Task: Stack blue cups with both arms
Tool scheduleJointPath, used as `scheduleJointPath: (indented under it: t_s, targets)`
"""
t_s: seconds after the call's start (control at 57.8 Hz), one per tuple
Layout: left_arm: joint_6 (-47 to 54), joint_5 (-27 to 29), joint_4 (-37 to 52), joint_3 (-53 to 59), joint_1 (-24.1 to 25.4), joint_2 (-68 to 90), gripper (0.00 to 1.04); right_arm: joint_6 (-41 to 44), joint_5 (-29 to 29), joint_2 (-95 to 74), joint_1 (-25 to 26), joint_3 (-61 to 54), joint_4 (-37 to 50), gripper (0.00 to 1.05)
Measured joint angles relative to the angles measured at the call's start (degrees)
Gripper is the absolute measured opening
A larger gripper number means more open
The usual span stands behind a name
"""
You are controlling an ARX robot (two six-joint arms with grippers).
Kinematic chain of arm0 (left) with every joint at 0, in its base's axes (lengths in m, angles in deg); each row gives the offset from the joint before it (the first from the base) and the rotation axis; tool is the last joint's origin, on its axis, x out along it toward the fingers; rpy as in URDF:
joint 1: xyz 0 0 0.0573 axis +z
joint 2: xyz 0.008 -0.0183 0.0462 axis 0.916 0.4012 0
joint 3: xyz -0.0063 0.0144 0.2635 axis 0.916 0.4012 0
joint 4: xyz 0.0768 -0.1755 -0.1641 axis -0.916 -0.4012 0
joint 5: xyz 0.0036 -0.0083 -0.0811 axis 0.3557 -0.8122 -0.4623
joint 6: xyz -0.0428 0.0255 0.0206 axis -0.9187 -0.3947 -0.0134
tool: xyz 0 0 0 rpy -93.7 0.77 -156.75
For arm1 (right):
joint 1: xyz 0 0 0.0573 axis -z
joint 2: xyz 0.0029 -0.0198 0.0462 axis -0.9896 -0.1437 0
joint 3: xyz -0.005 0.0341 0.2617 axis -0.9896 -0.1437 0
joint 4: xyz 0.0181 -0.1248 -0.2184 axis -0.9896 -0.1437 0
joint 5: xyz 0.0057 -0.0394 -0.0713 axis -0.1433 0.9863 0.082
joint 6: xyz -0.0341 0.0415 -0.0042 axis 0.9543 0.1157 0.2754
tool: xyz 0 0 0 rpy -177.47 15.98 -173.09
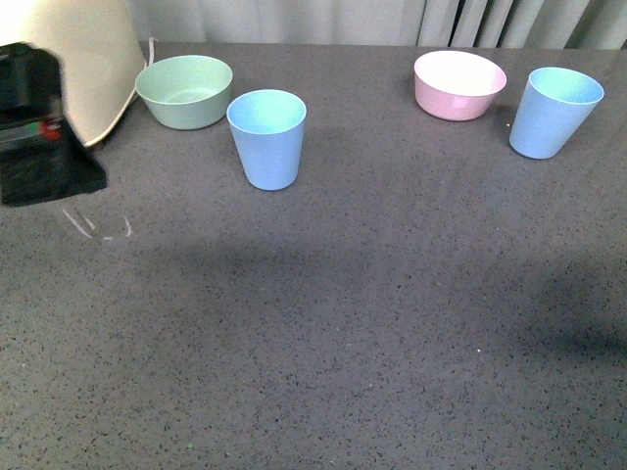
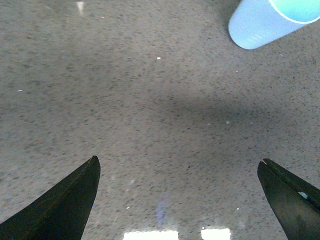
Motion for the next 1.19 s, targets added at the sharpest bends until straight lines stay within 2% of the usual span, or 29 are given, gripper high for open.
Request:
scheduleJointPath:
  t_s: [0.208,0.519,1.193]
  targets:
    - [-2.2,2.6,-0.8,-10.7,-3.8,11.2,0.96,0.0,0.0,0.0,0.0,0.0,0.0,0.96]
    - [-2.9,4.8,-2.3,-18.9,-6.3,21.2,0.96,0.0,0.0,0.0,0.0,0.0,0.0,0.96]
    - [-8.0,4.7,-6.7,-32.3,-7.0,30.8,0.96,0.0,0.0,0.0,0.0,0.0,0.0,0.96]
